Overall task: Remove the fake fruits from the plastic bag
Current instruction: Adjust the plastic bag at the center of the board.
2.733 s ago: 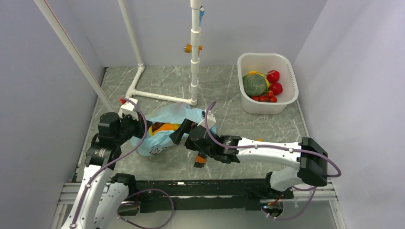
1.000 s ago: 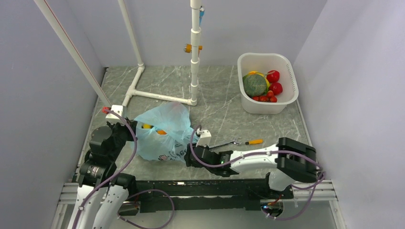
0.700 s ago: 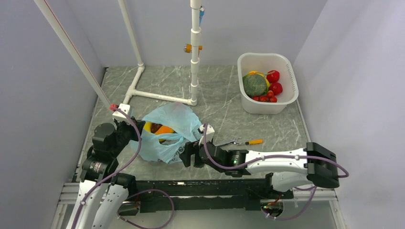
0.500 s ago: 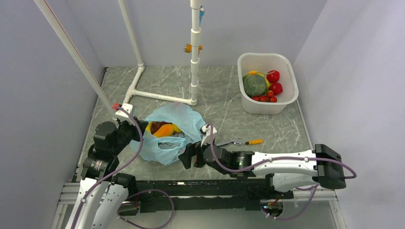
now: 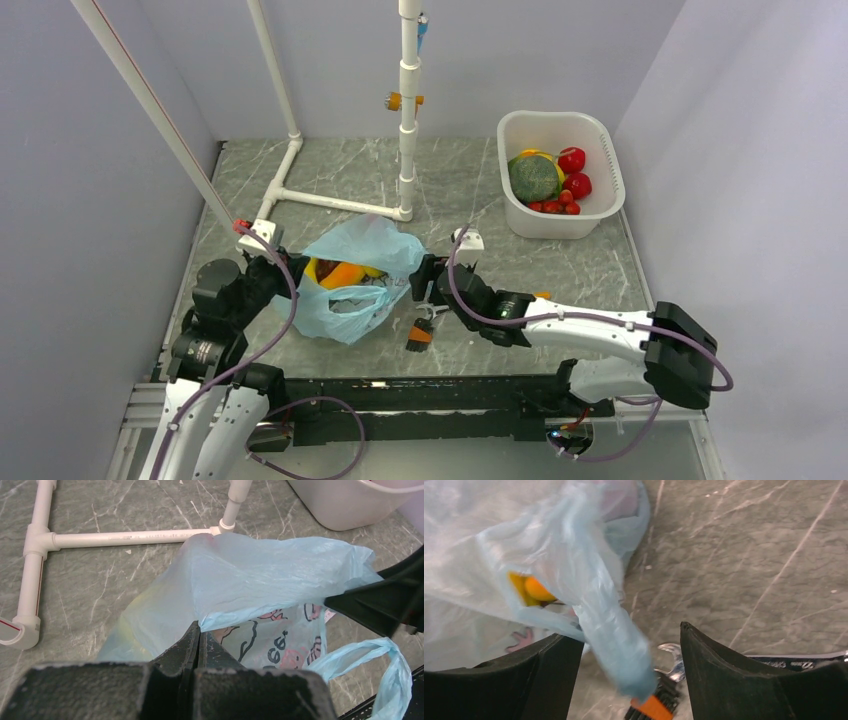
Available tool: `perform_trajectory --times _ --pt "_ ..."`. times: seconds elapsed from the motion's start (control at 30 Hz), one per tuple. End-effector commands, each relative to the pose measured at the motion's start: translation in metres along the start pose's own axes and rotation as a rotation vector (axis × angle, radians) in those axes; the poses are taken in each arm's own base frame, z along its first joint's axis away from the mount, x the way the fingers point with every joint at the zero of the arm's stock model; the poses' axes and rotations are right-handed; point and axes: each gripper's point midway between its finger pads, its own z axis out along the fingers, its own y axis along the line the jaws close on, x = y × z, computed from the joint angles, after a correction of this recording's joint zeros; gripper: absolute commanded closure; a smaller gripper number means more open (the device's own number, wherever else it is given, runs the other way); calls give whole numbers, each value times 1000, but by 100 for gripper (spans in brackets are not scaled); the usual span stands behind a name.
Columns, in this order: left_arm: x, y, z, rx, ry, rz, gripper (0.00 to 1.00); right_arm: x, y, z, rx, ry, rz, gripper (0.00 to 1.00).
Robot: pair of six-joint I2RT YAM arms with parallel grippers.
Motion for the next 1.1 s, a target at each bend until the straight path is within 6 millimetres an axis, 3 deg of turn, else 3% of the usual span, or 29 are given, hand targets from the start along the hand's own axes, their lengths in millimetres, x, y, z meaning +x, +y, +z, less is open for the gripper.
perform_trajectory --times 0.0,0.07,0.1,0.23,0.27,0.33,0.43,0.5,0.57,0.6,0.67,0.8,0.97,1.07 --pt "-12 -2 3 16 -47 25 100 -3 -8 21 -16 -39 -14 29" --pt "-11 -1 4 11 -39 24 100 -8 -22 27 35 -67 -29 35" --pt "-11 1 4 3 -38 23 100 -11 -33 30 74 -85 -33 43" --pt "-12 7 3 -35 -42 19 100 -26 -84 39 270 -139 -62 95" --pt "-12 9 3 -44 -44 18 100 -30 -96 38 324 -148 -64 100" --pt "-13 11 1 -62 -48 17 100 -36 -118 33 423 -158 -71 100" --pt "-12 14 1 -78 -49 13 100 -44 -131 22 478 -154 -90 100" --pt "-12 11 2 -62 -46 15 100 -44 -109 21 363 -94 -119 94" --pt "-11 5 3 -20 -40 18 100 -39 -78 17 200 -3 -156 83" --pt "-10 2 4 -7 -36 18 100 -37 -61 11 121 33 -165 72" --pt "-9 -1 5 14 -28 18 100 -30 -32 -8 -33 109 -183 53" --pt "-7 -5 8 37 -14 16 100 -23 4 -59 -253 194 -187 22" --pt "-4 -9 10 67 3 16 100 -35 66 -119 -605 217 -148 8" --pt "-4 -10 11 72 7 15 100 -33 109 -136 -767 253 -94 5"
